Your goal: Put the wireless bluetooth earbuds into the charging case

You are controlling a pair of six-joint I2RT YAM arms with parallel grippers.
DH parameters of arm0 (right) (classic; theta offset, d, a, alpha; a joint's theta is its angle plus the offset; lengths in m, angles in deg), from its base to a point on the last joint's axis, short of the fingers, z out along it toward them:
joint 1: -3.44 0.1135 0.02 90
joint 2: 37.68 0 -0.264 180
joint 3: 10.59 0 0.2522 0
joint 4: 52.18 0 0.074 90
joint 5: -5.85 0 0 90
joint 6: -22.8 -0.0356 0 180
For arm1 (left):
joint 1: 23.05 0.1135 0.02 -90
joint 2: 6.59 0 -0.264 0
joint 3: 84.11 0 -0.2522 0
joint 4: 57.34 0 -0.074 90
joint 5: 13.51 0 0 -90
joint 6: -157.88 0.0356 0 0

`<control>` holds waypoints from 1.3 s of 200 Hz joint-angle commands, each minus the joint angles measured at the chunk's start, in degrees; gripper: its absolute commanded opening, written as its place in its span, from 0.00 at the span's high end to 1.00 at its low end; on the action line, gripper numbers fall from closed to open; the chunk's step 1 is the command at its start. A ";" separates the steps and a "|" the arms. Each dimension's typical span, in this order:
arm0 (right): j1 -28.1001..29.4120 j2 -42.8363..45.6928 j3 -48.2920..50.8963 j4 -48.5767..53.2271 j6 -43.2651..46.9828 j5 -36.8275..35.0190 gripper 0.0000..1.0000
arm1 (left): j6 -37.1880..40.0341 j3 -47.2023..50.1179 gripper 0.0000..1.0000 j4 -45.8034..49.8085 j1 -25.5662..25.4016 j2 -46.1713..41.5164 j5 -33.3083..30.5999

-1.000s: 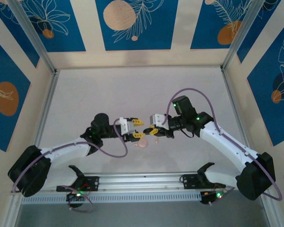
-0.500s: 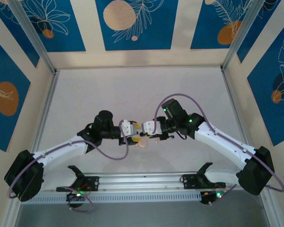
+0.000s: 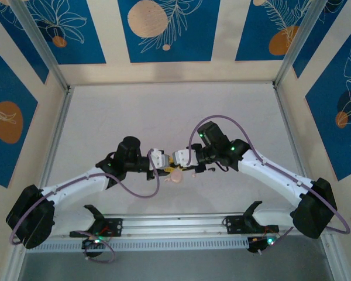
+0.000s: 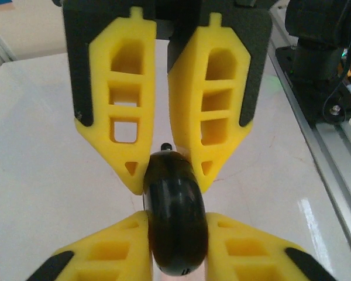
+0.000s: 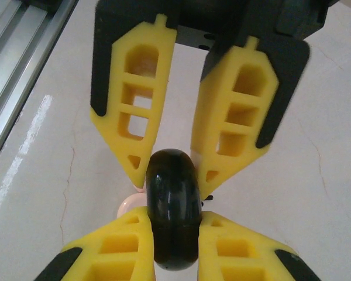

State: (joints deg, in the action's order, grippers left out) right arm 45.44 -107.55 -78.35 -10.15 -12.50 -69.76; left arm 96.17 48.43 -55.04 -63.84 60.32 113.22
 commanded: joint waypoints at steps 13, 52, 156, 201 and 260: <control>-2.60 4.08 3.67 -7.33 -3.77 7.15 0.64 | -1.53 1.92 0.85 -7.99 -0.10 -0.28 0.12; -11.92 13.04 14.83 -20.74 -14.92 22.48 0.53 | -7.94 4.56 0.86 -18.98 -0.15 -0.58 4.53; -16.04 13.81 19.76 -34.39 -26.79 37.15 0.52 | -18.03 6.05 0.86 -34.52 -0.08 0.46 10.90; -14.70 11.69 18.06 -35.13 -27.06 38.16 0.60 | -19.59 6.51 0.87 -37.36 -0.08 0.76 11.35; -13.73 10.20 16.60 -34.62 -25.64 39.12 0.80 | -20.42 6.71 0.88 -38.40 -0.13 0.76 11.53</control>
State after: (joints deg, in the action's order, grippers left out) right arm 30.82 -96.88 -59.62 -45.34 -39.06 -33.74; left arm 76.76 54.88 -90.08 -63.88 60.76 124.13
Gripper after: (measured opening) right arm 0.241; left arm 0.147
